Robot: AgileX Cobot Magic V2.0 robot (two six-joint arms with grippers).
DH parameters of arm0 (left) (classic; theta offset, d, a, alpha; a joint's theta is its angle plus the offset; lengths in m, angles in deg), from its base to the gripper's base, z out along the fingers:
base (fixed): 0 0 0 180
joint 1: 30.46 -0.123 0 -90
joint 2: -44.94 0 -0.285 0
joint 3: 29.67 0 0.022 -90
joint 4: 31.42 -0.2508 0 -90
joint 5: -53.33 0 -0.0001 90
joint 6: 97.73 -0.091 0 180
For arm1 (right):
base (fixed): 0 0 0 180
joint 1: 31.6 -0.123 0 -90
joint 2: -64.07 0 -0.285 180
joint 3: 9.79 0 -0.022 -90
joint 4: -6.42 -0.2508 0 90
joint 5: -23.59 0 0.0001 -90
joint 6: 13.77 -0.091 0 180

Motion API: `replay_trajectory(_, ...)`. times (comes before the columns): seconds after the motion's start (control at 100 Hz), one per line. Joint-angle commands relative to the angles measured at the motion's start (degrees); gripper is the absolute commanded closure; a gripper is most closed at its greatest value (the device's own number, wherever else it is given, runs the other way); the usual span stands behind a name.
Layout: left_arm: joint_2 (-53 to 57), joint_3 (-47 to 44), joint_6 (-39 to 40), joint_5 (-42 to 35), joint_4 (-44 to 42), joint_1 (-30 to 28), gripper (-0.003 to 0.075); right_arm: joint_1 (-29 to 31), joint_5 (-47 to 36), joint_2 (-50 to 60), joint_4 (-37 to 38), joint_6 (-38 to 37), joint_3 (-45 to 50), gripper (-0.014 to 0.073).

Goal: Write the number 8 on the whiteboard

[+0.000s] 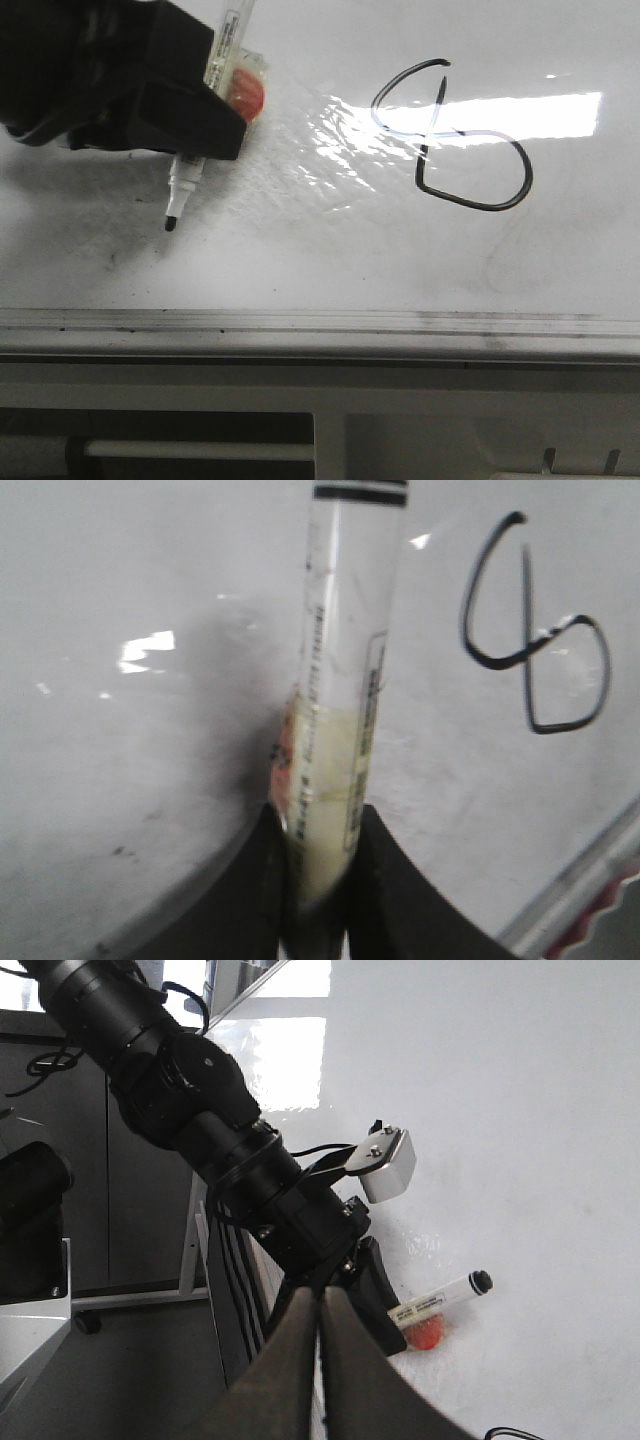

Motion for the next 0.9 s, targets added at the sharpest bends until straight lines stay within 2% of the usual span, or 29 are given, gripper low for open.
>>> replay_trajectory(0.0, 0.43, 1.65, 0.04, -6.78, 1.58, 2.30, 0.0741, 0.30, -4.02, 0.24, 0.98, -0.65, -1.89, 0.0637)
replay_trajectory(0.11, -0.90, 1.73, 0.06, -10.83, 0.54, 4.33, 0.0741, 0.30, -4.02, 0.24, 0.98, -0.65, -1.89, 0.0637)
replay_trajectory(0.38, -4.55, 3.36, 0.06, -14.03, 0.91, 4.46, 0.0720, 0.30, -4.02, 0.24, 0.87, -1.04, -1.59, 0.0637)
replay_trajectory(0.45, -4.55, 3.91, 0.06, -14.23, 0.91, 4.46, 0.0630, 0.30, -4.02, 0.24, 0.87, -1.52, -1.59, 0.0637)
replay_trajectory(0.55, -4.55, 4.30, 0.06, -15.69, 0.91, 4.46, 0.0394, 0.30, -4.02, 0.24, 0.87, -2.67, -1.59, 0.0637)
replay_trajectory(0.62, -4.55, 4.30, 0.06, -17.10, 0.91, 4.46, 0.0270, 0.30, -4.02, 0.24, 0.87, -2.91, -1.59, 0.0637)
replay_trajectory(0.69, -4.55, 4.30, 0.06, -19.07, 1.03, 4.46, 0.0215, 0.30, -4.02, 0.24, 0.98, -2.91, -1.59, 0.0637)
replay_trajectory(0.8, -3.46, 4.30, 0.06, -20.63, 1.17, 4.46, 0.0205, 0.30, -3.77, 0.24, 2.41, -2.91, -1.59, 0.0637)
replay_trajectory(0.89, -0.10, 4.30, 0.06, -19.22, 2.09, 4.52, 0.0205, 0.30, -0.20, 1.08, 5.81, -4.24, -1.59, 0.0637)
